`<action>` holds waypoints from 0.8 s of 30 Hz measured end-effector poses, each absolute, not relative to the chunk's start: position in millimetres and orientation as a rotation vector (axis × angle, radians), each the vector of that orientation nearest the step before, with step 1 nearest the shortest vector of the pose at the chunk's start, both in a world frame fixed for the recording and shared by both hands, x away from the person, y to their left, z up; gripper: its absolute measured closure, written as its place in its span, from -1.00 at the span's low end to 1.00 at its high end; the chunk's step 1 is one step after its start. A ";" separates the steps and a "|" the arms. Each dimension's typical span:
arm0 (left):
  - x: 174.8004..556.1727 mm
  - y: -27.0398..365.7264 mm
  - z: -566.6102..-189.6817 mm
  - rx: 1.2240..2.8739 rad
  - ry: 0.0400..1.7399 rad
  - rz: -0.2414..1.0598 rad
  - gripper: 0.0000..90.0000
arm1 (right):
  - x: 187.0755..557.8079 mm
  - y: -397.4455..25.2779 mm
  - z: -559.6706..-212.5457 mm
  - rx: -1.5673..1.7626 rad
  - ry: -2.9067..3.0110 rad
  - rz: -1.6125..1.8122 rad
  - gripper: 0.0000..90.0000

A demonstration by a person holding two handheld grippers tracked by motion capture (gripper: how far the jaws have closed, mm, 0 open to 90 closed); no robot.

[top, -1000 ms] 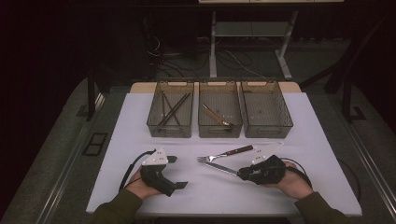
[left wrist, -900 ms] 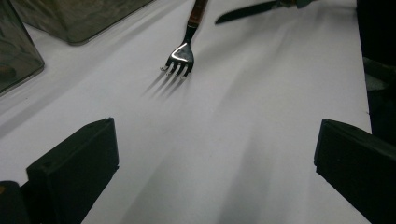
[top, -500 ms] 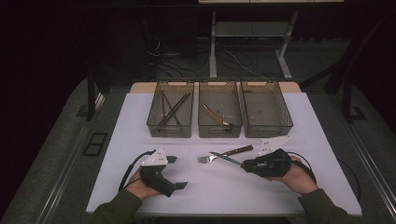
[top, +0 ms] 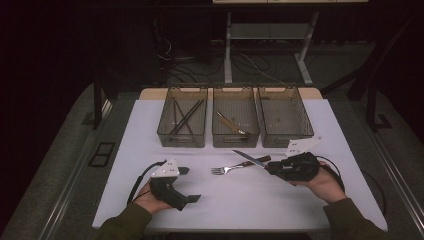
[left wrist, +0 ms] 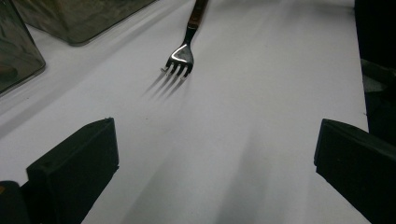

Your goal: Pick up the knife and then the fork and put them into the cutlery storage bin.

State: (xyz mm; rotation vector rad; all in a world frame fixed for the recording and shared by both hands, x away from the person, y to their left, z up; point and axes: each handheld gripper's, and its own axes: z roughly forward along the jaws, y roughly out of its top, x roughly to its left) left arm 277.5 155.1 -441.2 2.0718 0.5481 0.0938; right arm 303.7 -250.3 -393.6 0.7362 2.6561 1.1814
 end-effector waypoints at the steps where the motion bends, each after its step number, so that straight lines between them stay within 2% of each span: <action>1: 277.5 155.2 -441.2 2.072 0.548 0.094 -1.00 | 305.4 -252.3 -393.1 0.745 2.651 1.179 0.72; 24: 278.1 155.1 -441.7 2.072 0.550 0.096 -1.00 | 340.0 -294.8 -363.7 0.966 2.457 1.160 0.72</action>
